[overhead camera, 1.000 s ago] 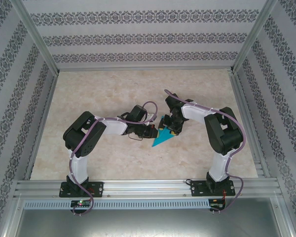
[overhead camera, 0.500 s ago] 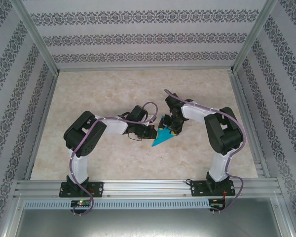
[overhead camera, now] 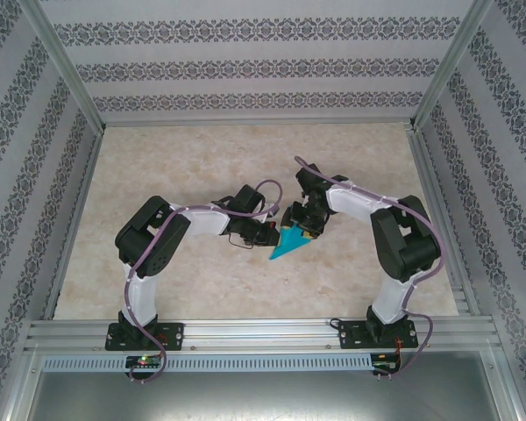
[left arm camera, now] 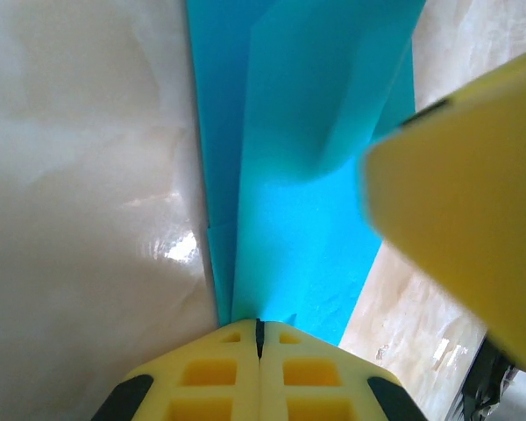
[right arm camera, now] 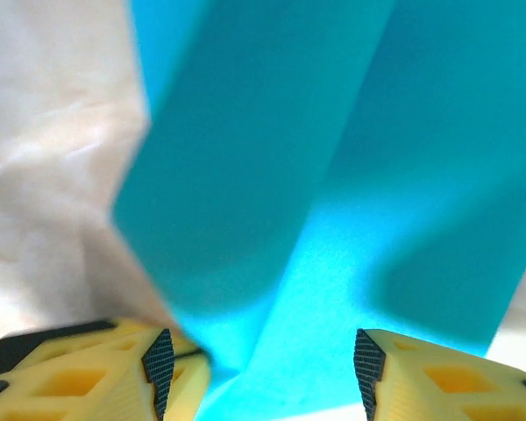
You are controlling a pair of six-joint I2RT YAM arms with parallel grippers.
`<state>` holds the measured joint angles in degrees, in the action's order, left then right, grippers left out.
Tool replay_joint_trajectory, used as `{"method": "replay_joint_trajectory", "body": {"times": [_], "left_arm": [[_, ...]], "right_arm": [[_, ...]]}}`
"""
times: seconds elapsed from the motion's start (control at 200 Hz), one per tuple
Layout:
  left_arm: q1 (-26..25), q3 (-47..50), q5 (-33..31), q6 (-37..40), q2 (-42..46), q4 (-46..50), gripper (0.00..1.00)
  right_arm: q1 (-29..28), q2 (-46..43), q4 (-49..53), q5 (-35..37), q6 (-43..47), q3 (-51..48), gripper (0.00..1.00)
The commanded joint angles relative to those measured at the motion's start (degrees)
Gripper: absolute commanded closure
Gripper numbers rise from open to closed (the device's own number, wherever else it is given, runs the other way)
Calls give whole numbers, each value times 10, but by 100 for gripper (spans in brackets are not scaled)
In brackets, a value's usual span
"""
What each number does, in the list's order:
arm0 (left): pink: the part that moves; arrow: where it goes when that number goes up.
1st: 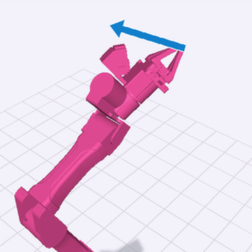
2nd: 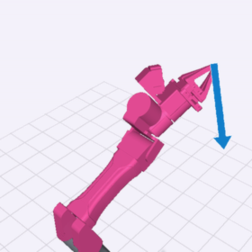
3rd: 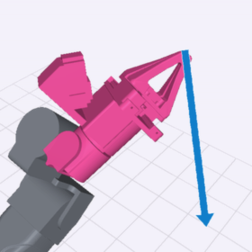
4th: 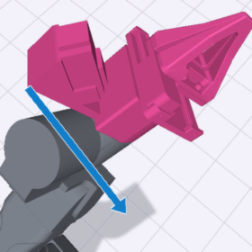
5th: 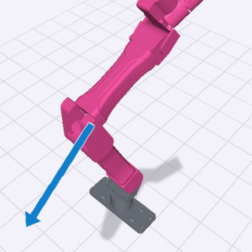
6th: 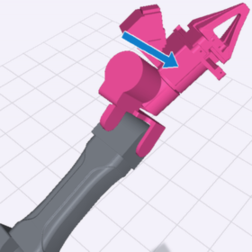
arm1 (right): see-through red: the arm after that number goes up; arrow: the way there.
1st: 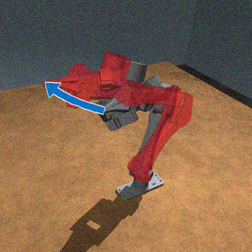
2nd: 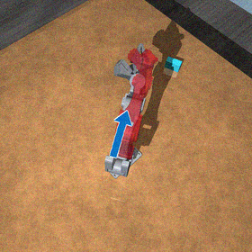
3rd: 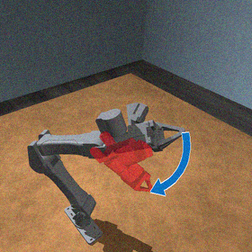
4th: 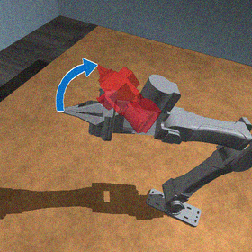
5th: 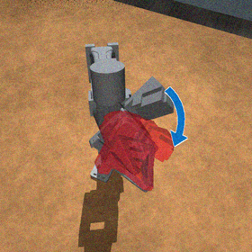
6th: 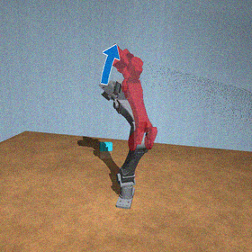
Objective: Fold a paper plane with a square sheet of paper (pick it up from the middle)
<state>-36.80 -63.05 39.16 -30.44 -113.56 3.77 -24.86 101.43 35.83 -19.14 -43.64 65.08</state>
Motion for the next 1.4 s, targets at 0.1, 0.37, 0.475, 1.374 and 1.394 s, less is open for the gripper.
{"method": "replay_joint_trajectory", "body": {"times": [0.1,0.37,0.475,1.374,1.394], "left_arm": [[-6,3,-46,9,-21,73,100],[-6,-3,-40,9,-21,77,100],[-6,-3,-40,6,-23,80,100],[-3,-16,-3,-3,5,58,98],[-2,-18,-4,-4,9,52,98]], "right_arm": [[14,-119,-82,-39,29,-60,56],[10,-83,-187,-118,33,-101,97],[7,-52,-206,-128,35,-101,100],[36,57,-237,-142,83,-140,100],[35,57,-237,-143,83,-142,100]]}}
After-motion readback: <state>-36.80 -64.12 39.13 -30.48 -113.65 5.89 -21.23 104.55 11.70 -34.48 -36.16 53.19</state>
